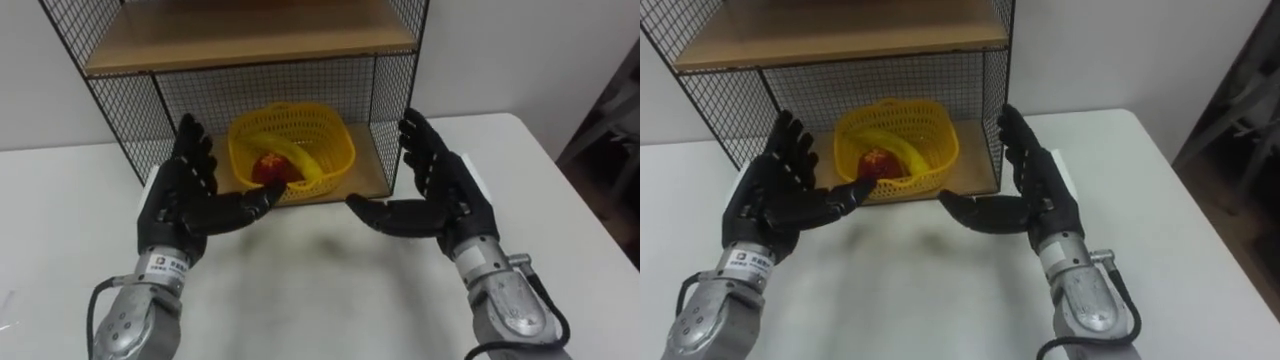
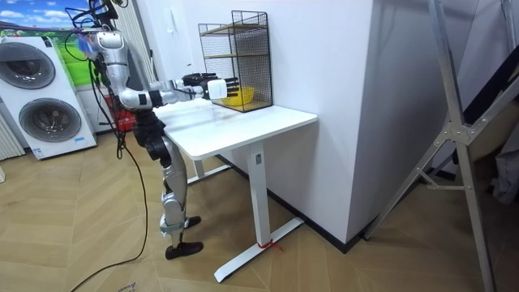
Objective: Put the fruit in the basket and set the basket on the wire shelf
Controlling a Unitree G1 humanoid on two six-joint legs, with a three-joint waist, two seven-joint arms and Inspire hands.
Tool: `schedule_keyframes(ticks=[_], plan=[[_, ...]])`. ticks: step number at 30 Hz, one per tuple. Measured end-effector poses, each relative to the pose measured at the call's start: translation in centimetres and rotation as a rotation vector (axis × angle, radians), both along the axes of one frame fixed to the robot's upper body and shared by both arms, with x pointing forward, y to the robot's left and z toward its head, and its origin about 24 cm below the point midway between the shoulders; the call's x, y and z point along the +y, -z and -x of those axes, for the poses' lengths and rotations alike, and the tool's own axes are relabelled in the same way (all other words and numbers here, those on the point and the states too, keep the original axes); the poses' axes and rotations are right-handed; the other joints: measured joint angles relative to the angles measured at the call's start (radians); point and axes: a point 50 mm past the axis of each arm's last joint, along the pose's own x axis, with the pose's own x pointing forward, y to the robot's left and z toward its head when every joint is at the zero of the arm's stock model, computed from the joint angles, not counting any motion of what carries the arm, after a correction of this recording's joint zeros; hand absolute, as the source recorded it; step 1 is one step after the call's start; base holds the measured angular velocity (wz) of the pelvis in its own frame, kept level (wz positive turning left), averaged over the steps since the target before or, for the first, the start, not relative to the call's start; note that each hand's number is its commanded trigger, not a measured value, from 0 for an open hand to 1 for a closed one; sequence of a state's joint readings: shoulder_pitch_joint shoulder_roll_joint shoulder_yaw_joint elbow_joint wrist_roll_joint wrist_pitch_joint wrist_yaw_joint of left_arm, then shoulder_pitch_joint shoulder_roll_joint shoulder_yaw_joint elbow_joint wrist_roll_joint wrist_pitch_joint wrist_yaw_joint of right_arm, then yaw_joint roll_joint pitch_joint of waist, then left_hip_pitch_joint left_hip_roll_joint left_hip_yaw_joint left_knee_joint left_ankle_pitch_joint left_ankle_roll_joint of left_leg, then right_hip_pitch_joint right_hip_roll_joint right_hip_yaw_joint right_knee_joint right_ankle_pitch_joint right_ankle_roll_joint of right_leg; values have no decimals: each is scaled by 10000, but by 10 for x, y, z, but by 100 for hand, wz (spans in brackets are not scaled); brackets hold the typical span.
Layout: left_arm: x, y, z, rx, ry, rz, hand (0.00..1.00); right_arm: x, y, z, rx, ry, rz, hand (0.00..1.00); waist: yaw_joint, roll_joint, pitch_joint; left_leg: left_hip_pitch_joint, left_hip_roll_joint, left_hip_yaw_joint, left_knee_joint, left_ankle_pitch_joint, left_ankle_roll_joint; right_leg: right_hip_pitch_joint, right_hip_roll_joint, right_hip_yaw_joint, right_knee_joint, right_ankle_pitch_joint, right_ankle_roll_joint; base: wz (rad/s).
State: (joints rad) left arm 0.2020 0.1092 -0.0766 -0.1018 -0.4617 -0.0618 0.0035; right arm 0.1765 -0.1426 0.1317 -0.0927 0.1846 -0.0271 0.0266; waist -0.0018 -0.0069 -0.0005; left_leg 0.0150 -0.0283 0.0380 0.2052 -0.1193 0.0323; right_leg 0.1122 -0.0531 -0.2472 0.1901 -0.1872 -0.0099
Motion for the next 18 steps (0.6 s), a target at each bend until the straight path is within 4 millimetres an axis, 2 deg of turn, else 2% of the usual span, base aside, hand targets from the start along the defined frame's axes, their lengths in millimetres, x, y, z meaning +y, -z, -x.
schedule_keyframes(ticks=[4, 10, 13, 18], plan=[[1, 3, 7, -70, -65, 204, 0, -4, -2, 5, -370, 104, -29, 0, -14, -60, -9, -92, 0, -7, 14, 1, 0, -79, 6, -4, -6, 6, -7, 0], [11, 0, 19, -423, -974, -105, 0, -18, -7, 20, -965, 977, 265, 0, 157, 7, -18, -48, -3, -20, 22, 0, -2, 35, 60, -22, -29, 15, -5, 0], [20, -16, 25, -1107, -1959, -221, 0, -28, -12, 24, -1377, 1759, 479, 0, 305, 50, -23, -34, -3, -22, 23, 0, -2, 34, 53, -24, -41, 8, 3, -1], [56, -45, 33, -2649, -4698, -480, 0, -57, -36, 27, -2902, 4134, 1086, 0, 409, 165, -65, -51, -38, -107, 4, 2, -1, -1, 39, -116, -7, -37, 46, 5]])
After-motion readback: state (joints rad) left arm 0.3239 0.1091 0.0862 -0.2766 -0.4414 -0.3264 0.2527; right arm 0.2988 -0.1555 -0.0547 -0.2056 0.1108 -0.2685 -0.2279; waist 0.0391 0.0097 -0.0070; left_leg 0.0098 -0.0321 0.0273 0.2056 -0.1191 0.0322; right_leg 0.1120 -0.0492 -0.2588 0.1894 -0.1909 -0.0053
